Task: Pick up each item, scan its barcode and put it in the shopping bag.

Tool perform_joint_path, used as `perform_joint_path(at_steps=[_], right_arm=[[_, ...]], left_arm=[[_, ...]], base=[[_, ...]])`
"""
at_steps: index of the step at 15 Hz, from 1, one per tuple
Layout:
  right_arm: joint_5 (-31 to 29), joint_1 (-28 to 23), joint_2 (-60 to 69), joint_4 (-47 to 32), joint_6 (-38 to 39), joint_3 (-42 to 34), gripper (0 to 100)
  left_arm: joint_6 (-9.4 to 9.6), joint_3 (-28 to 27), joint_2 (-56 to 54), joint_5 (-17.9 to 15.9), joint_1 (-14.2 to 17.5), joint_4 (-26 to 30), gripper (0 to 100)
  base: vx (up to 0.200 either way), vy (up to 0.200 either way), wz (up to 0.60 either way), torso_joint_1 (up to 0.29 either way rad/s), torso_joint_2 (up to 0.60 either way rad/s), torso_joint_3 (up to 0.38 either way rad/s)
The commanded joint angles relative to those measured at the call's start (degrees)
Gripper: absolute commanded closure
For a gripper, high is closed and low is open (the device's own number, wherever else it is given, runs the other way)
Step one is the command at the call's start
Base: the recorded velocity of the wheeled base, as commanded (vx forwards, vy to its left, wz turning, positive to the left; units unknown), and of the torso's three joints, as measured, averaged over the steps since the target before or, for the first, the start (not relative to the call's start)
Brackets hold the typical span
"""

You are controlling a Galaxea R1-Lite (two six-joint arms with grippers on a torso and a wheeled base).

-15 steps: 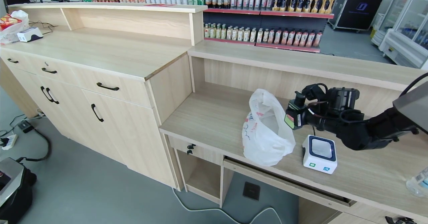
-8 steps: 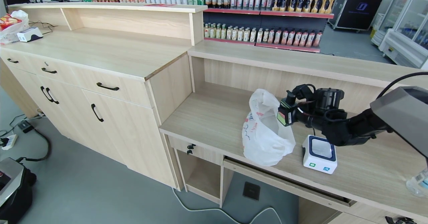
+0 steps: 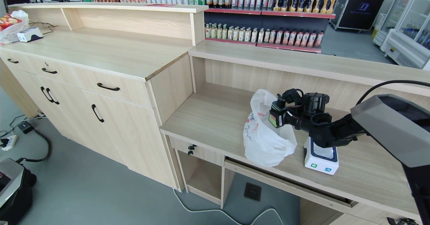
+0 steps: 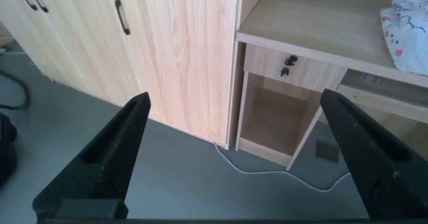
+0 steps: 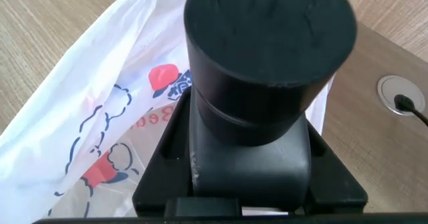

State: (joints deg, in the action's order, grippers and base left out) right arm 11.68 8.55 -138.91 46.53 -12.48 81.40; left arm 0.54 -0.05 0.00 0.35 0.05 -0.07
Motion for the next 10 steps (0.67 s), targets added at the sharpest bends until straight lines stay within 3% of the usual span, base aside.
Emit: perform_joint_path(at_steps=[1,10], right_arm=[[0.01,0.24,-2.15,0.05,-0.17,1.75,100],[0.01,-0.02,-7.25,0.31,-0.09,6.67,100]], left_arm=[[-0.01,0.05,0.00,0.00,0.04,-0.01,0],[-0.01,0.05,0.00,0.00,0.04,-0.01,0]], base=[[0.000,0.000,0.00,0.000,0.00,0.000],[0.000,0.000,0.00,0.000,0.00,0.000]])
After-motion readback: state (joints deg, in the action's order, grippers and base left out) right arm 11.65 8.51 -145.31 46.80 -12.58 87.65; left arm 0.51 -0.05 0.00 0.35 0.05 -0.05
